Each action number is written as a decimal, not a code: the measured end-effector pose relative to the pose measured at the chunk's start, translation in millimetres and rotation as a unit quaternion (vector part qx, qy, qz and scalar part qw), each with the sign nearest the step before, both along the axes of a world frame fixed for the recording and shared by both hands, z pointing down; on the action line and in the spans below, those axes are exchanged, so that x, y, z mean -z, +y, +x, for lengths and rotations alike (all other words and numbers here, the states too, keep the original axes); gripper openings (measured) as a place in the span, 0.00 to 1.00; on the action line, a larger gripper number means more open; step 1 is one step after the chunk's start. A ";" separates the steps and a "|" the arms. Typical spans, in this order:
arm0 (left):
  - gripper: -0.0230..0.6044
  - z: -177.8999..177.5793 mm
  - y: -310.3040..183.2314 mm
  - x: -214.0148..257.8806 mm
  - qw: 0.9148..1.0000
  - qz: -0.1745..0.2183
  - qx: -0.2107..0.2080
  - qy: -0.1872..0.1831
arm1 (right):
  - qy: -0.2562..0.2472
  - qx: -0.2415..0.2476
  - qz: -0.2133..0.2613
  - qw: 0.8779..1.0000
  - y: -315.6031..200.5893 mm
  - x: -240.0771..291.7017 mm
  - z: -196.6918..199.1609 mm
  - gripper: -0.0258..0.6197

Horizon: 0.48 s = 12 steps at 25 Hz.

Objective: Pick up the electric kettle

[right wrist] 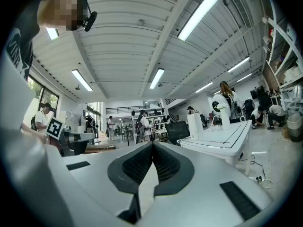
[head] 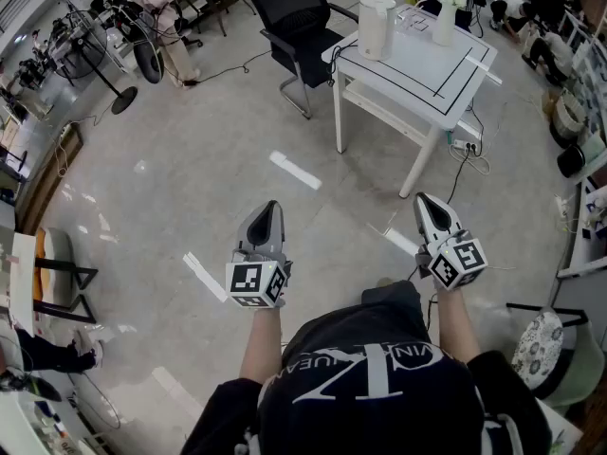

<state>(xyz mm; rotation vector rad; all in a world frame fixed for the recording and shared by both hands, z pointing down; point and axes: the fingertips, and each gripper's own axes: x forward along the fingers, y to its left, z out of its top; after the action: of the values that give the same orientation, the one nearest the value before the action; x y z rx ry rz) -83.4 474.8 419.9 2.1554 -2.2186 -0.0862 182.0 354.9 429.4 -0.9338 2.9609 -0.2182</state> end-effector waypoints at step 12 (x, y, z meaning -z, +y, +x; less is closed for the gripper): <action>0.05 0.1 10.0 1.5 1.000 0.006 -0.009 -0.013 | -0.009 -0.002 0.000 1.000 10.3 -0.6 -4.1 0.04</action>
<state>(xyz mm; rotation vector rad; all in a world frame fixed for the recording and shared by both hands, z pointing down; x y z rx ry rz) -83.3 484.8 418.4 2.1937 -2.2183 -0.0706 177.9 365.1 430.1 -0.9317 2.9422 -0.2268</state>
